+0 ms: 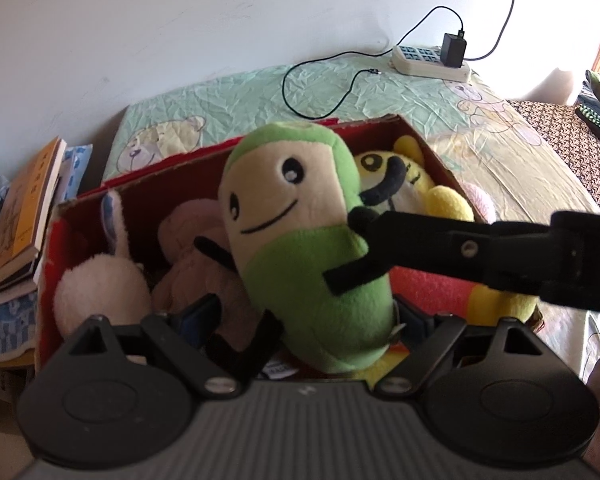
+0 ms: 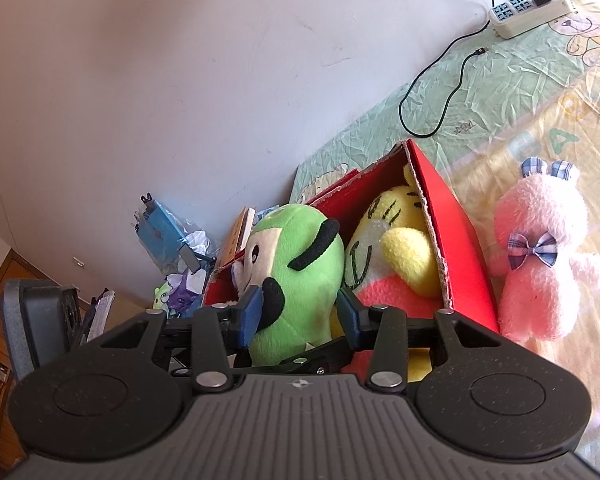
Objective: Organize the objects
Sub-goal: 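Open the right gripper and release the green plush beside the yellow tiger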
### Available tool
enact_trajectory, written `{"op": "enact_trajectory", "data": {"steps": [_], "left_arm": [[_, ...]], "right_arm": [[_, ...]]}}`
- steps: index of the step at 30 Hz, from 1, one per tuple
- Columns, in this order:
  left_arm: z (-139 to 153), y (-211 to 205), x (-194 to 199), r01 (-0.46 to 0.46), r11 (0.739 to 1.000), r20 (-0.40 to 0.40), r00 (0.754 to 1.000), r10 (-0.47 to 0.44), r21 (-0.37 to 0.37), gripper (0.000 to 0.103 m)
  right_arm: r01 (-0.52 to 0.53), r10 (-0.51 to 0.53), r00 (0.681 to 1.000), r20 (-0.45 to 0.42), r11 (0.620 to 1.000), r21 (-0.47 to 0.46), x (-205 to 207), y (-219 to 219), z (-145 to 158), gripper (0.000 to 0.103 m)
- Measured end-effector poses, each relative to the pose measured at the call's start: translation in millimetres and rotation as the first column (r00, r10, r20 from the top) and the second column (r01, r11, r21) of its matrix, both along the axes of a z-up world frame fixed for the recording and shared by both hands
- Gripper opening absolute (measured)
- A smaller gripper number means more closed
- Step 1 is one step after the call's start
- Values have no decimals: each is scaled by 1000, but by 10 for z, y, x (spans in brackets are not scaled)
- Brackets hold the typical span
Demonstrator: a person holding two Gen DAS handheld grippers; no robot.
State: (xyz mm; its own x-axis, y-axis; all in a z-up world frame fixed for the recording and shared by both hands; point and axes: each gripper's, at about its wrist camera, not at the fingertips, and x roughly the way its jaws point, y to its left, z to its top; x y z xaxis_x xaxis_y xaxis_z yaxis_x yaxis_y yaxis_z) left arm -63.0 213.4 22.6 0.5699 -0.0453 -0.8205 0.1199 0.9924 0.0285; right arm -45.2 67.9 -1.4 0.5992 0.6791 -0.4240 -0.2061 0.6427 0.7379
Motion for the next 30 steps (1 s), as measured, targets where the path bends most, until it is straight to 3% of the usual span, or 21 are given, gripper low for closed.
{"op": "enact_trajectory", "data": {"steps": [23,30], "left_arm": [[-12,-47,-195,-29,999,5,1000,29,24,87],[-15,-87,-240,-30,999,9,1000,30,42,88]], "right_arm": [[49,-49,999,-22,998,-29,-180,-114,-73,43],[46,-45,999,10,994,-97,-236,-66,-55,43]]}}
